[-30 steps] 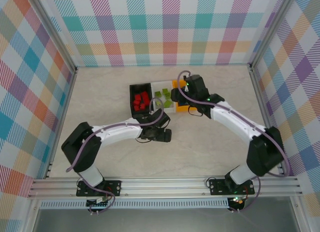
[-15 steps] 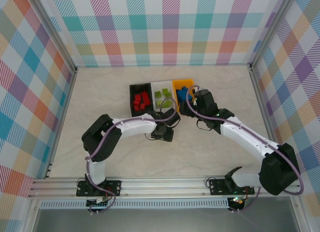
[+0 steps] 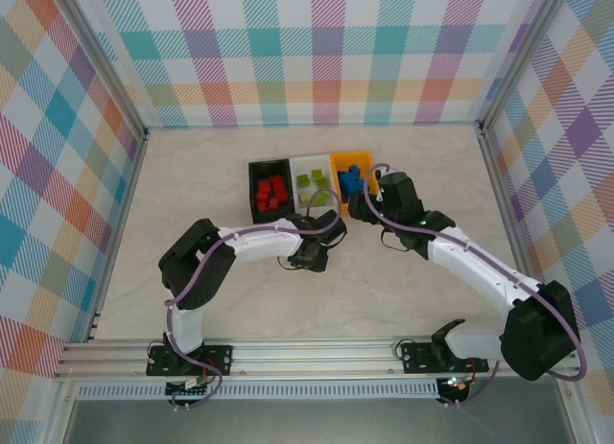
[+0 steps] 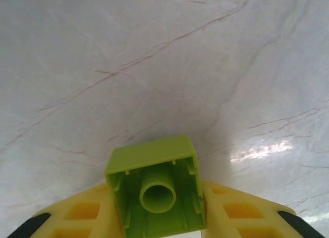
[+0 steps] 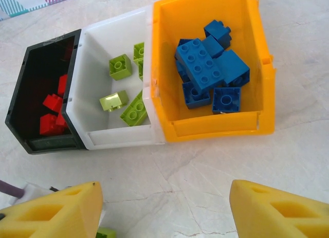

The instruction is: Sort the legos into containers by color

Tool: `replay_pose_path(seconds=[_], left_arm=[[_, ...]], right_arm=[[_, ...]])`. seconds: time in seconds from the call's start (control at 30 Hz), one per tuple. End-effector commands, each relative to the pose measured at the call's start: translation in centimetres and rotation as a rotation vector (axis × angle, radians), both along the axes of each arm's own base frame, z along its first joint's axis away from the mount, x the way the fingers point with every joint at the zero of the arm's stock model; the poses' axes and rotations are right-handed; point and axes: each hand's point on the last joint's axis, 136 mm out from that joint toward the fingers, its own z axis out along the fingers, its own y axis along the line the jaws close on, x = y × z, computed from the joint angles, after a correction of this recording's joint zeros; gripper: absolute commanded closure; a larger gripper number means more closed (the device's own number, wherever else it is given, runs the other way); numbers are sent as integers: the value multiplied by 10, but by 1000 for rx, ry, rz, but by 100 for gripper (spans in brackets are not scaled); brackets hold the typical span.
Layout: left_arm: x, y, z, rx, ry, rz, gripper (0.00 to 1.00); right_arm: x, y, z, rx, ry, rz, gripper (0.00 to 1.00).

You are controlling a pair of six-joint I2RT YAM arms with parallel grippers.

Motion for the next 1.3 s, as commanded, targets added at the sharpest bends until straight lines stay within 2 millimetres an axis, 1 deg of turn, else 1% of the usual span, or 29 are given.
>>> replay_pose_path(seconds=[0.0,0.07,0.13,0.23,0.3,0.43,0.53,0.63,0.7,0.73,0.77,0.8,0.83,0.9,0.97,1.0,1.07,1.1,1.13,1.17,1.23,1.27], left_arm=[[19,3,55,-32,-118,21,65],[37,5,75,-56,-163,49,65],[63,6,94,-88,-210,89,65],[102,-1,113,-127,-271,130,65],[126,-7,119,-135,-298,150,65],[168,-14,119,-122,-328,189,65],[187,-16,108,-90,-323,201,65],[200,-15,99,-65,-329,215,64],[208,-14,97,-64,-335,231,63],[211,-15,97,-67,-336,233,61],[213,-16,100,-75,-343,234,58],[215,-18,103,-84,-347,230,52],[215,-20,107,-94,-350,226,43],[213,-21,118,-101,-373,219,20],[208,-16,131,-109,-391,225,5],[203,-11,143,-126,-409,235,0],[188,-4,167,-196,-459,252,0],[179,3,183,-243,-499,268,0],[169,12,191,-268,-534,283,0],[160,23,208,-305,-593,304,0],[141,53,221,-307,-670,358,0],[133,71,225,-276,-709,387,0]], right_arm=[[2,-11,10,26,-31,-46,33],[1,-16,10,34,-32,-66,34],[0,-21,10,38,-33,-80,34],[-2,-25,9,37,-31,-90,33],[-2,-26,9,35,-28,-92,33],[-4,-27,10,36,-30,-92,33],[-6,-28,11,38,-31,-93,33],[-8,-28,12,45,-34,-89,33],[-9,-28,13,51,-34,-88,32],[-9,-27,13,55,-35,-86,32],[-10,-27,13,61,-37,-86,32],[-10,-27,15,68,-44,-83,32],[-11,-26,16,71,-47,-81,31],[-11,-27,20,71,-53,-79,27],[-11,-27,25,70,-61,-80,24],[-11,-28,28,69,-69,-78,22],[-11,-28,37,77,-102,-70,18],[-11,-30,41,79,-120,-79,17],[-10,-32,45,80,-140,-90,15],[-10,-35,49,81,-161,-99,14],[-10,-40,56,80,-210,-114,0],[-9,-41,59,79,-239,-117,0]])
